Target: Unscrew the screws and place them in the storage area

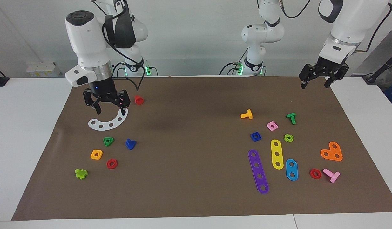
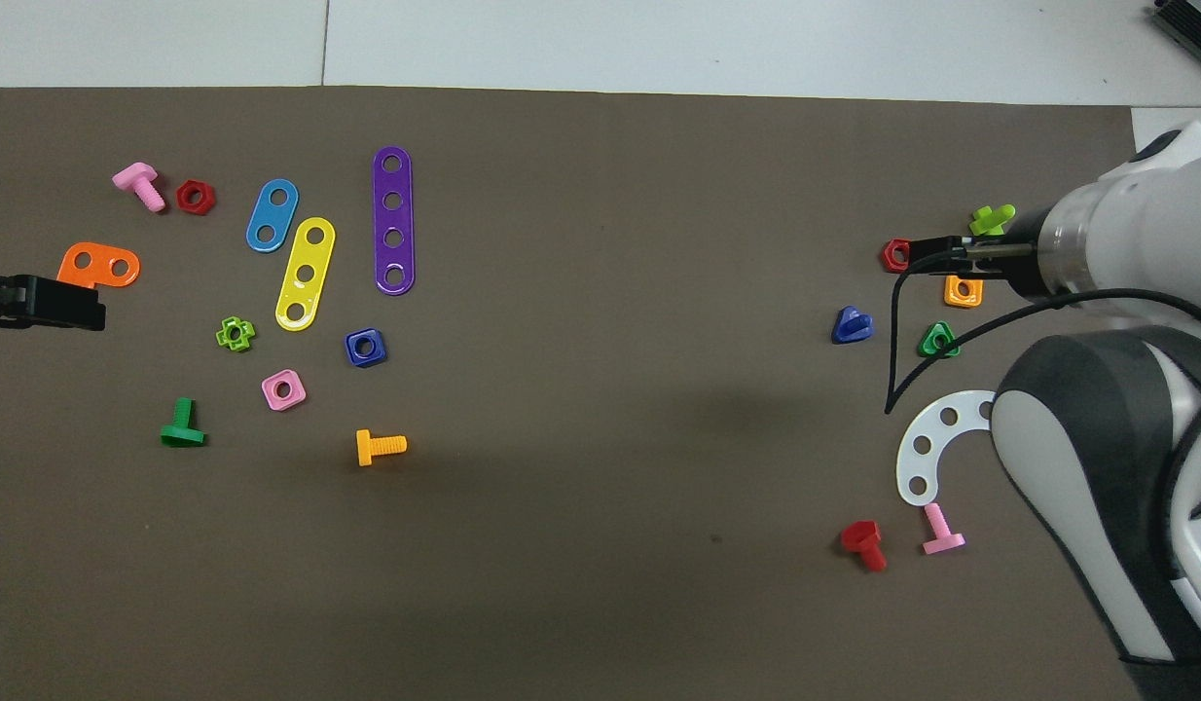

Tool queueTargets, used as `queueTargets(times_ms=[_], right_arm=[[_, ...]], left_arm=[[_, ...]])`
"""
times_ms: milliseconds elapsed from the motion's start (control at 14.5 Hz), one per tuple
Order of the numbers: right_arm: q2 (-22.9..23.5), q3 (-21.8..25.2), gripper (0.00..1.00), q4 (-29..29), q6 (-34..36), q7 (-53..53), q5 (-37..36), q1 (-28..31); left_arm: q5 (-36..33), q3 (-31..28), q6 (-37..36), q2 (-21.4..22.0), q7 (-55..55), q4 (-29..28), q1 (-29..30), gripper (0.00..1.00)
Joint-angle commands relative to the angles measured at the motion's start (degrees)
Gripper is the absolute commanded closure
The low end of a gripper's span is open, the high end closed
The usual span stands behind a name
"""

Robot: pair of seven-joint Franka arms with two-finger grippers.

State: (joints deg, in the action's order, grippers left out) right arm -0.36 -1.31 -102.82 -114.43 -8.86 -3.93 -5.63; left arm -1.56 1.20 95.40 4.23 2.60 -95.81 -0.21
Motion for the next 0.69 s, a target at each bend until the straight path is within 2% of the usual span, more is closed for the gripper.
queueTargets(times_ms=[0, 346, 622], right_arm=[[-1.7, -0.3, 0.0, 2.4, 6.0, 5.3, 0.1, 0.4], [-1.2, -0.4, 0.0, 8.9, 14.9, 8.3, 0.3, 0.4], [-1.0, -0.1, 0.0, 11.4, 18.7, 11.2, 4.9, 1.2]], left_arm=[[-1.2, -0.2, 0.5, 2.2, 0.7, -2.5, 0.0, 0.0], [-0.8, -0.2, 0.1, 2.7, 1.1, -3.4, 0.0, 0.0], [-0.8, -0.1, -0.3, 2.8, 1.1, -3.4, -0.7, 0.0]])
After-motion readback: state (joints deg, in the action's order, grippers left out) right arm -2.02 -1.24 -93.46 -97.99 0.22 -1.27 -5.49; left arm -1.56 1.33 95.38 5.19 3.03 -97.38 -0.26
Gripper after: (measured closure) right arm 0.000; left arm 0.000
